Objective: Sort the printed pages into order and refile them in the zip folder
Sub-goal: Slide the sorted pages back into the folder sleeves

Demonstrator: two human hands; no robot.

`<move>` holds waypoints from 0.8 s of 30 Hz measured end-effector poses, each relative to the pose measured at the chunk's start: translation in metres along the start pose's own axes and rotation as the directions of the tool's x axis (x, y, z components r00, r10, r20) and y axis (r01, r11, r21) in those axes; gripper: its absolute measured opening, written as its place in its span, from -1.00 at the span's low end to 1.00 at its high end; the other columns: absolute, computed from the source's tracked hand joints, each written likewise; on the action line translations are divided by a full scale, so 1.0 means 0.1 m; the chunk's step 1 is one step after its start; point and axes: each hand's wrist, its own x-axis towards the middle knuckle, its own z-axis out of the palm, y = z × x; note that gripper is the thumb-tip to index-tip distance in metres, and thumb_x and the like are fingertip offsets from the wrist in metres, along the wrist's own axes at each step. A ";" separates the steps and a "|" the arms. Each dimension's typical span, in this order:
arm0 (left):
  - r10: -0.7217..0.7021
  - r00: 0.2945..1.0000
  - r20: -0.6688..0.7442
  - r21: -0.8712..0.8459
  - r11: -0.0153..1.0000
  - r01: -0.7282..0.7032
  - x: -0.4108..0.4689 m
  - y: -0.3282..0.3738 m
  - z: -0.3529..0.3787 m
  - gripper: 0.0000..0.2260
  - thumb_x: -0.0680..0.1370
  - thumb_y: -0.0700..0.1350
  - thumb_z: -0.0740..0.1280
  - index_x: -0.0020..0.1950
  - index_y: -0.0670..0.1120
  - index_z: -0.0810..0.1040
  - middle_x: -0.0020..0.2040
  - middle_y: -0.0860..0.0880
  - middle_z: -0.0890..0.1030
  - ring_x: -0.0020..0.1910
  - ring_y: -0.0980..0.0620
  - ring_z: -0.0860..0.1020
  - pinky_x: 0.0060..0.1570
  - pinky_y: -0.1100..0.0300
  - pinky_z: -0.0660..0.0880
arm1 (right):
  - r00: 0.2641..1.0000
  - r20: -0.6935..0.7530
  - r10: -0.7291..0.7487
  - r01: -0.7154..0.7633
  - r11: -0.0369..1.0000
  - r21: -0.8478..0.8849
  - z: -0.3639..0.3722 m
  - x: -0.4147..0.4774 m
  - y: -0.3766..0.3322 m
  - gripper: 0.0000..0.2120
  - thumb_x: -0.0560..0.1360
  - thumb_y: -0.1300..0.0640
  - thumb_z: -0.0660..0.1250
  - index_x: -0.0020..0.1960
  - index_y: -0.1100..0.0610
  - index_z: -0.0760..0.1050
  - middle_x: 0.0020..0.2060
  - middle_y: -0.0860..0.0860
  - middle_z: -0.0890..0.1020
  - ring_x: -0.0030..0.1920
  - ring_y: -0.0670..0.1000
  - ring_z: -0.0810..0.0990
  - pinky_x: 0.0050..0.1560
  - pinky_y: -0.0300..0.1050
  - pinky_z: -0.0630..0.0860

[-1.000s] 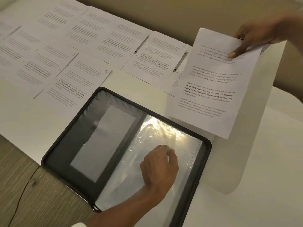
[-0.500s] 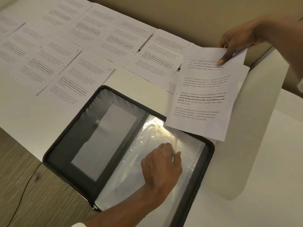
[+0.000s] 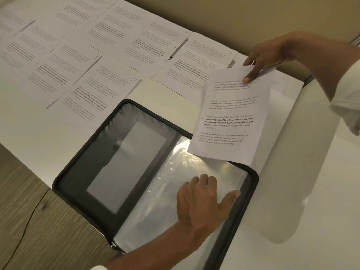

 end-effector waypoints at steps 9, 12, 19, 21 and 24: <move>-0.040 0.993 -0.109 -0.240 0.971 0.013 0.56 -0.61 -0.04 -0.68 0.57 0.20 0.46 -0.09 -0.03 0.57 -0.09 0.06 0.58 -0.02 0.03 0.48 -0.07 0.14 0.44 | 0.996 -0.054 0.065 -0.061 0.995 0.078 0.22 0.16 0.04 -0.71 0.33 0.00 0.69 0.00 0.05 0.75 -0.10 0.05 0.78 -0.16 0.09 0.71 -0.19 -0.15 0.55; -0.098 0.990 -0.105 -0.307 0.950 0.061 1.10 -0.83 -0.12 -0.74 0.52 0.08 0.54 0.00 -0.07 0.60 -0.02 0.02 0.60 0.07 -0.01 0.48 -0.05 0.13 0.45 | 0.997 -0.053 0.053 -0.047 0.994 0.096 0.21 0.15 0.08 -0.69 0.35 0.00 0.68 0.05 0.02 0.75 -0.06 0.04 0.78 -0.12 0.10 0.72 -0.12 -0.15 0.58; -0.117 0.924 0.364 -0.481 0.826 0.294 2.22 -0.92 -0.29 -0.50 0.49 -0.02 0.62 0.32 -0.07 0.48 0.12 0.05 0.65 0.07 0.08 0.62 0.13 0.16 0.58 | 0.999 -0.053 -0.003 0.010 0.992 0.130 0.14 0.02 0.07 -0.76 0.39 0.04 0.65 0.04 0.05 0.75 -0.08 0.01 0.79 -0.19 0.00 0.73 -0.11 -0.16 0.58; -0.065 0.879 0.472 -0.469 0.826 0.312 2.32 -0.91 -0.26 -0.49 0.48 -0.05 0.62 0.33 -0.07 0.48 0.10 0.03 0.67 0.04 0.08 0.66 0.12 0.13 0.61 | 0.999 -0.037 -0.012 0.017 0.990 0.141 0.13 -0.01 0.07 -0.78 0.41 0.07 0.63 0.04 0.05 0.75 -0.10 0.00 0.79 -0.23 -0.03 0.73 -0.14 -0.18 0.59; 0.004 0.813 0.583 -0.545 0.744 0.387 2.38 -0.90 -0.19 -0.52 0.48 -0.18 0.62 0.33 -0.11 0.51 0.08 -0.04 0.73 0.05 -0.01 0.72 0.08 0.00 0.69 | 0.999 -0.039 -0.020 0.027 0.984 0.178 0.13 -0.01 0.12 -0.79 0.43 0.10 0.62 0.04 0.08 0.74 -0.15 -0.02 0.78 -0.28 -0.08 0.72 -0.28 -0.29 0.59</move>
